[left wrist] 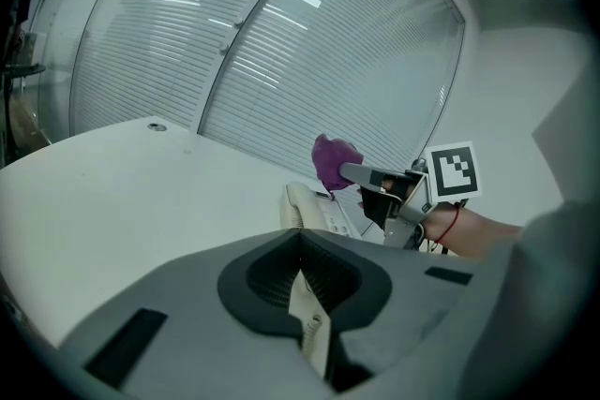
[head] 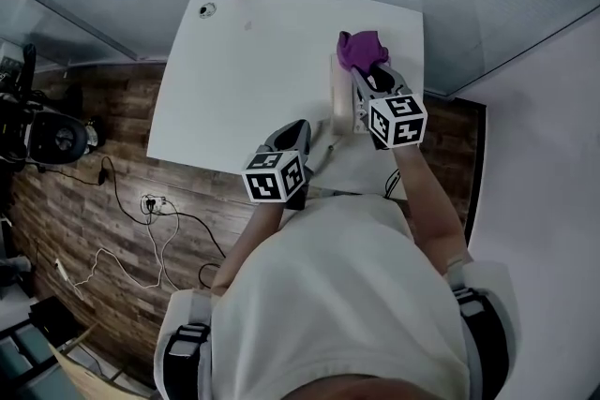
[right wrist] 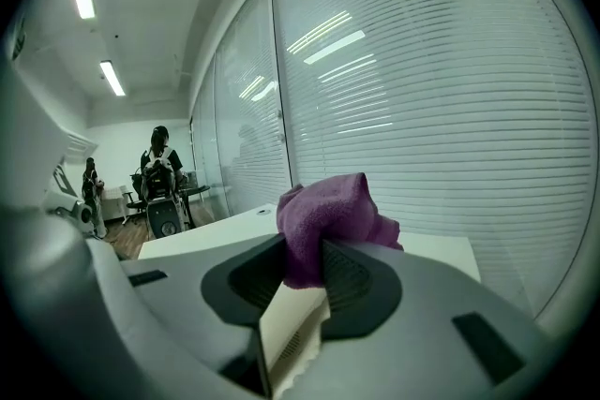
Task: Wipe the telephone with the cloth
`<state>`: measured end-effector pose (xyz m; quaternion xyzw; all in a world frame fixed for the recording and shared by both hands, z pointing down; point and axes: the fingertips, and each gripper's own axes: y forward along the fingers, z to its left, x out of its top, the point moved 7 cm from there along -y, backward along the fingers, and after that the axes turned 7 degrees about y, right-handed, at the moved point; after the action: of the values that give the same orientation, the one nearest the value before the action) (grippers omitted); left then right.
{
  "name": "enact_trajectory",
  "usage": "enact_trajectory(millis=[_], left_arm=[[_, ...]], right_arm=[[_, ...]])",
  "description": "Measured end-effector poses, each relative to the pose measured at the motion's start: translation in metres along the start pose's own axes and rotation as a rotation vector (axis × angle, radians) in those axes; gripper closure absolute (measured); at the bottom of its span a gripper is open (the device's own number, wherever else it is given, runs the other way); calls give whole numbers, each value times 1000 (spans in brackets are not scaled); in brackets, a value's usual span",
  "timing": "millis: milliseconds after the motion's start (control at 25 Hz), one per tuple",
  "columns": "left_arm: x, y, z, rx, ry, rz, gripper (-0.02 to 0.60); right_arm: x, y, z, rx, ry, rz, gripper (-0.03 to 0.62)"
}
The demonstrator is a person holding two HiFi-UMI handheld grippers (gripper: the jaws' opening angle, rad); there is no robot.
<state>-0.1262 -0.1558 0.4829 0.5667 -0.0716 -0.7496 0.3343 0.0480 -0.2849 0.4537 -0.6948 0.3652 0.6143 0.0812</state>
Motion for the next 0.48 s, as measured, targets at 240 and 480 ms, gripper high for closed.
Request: enact_trajectory(millis=[240, 480], left_arm=[[2, 7, -2, 19, -16, -6, 560], [0, 8, -2, 38, -23, 2, 560]], right_arm=[[-10, 25, -14, 9, 4, 38, 480], [-22, 39, -18, 15, 6, 75, 480]])
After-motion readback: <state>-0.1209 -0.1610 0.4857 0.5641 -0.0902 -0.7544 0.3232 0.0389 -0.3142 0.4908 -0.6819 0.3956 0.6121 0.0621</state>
